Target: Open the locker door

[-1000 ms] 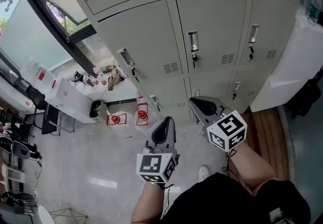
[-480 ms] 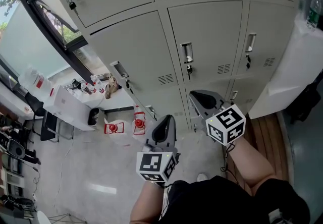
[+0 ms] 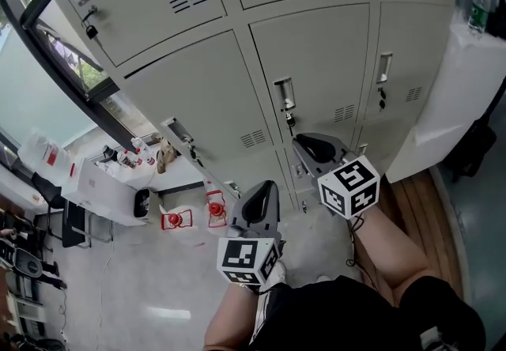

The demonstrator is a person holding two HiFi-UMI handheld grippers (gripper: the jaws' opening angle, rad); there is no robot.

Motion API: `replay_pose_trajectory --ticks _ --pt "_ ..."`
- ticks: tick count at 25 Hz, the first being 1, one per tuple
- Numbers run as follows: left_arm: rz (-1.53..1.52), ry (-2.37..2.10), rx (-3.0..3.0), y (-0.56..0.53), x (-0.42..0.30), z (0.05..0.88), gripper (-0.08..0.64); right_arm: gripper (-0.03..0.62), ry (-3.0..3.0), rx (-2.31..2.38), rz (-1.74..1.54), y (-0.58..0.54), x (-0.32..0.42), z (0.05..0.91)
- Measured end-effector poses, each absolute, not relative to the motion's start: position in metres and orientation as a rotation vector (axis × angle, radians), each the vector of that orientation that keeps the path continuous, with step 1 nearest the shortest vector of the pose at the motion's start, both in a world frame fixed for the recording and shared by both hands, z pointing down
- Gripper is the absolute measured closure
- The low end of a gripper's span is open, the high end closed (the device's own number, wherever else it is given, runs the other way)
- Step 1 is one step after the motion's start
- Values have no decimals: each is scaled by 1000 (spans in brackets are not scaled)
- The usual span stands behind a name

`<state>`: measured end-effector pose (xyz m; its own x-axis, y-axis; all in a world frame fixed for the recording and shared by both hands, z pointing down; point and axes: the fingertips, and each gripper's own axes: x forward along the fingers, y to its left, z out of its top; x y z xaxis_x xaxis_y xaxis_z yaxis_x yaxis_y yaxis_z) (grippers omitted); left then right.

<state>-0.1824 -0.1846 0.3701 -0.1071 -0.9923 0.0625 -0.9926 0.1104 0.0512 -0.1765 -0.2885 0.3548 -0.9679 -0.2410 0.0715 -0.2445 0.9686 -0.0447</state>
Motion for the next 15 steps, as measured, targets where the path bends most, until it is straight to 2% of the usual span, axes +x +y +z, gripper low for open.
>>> replay_pose_trajectory --ticks 7,15 --pt "17 -2184 2142 -195 -207 366 537 445 -3001 554 64 -319 -207 352" --pt "14 -2116 2185 -199 -243 373 537 402 -2915 754 -43 -349 -241 352"
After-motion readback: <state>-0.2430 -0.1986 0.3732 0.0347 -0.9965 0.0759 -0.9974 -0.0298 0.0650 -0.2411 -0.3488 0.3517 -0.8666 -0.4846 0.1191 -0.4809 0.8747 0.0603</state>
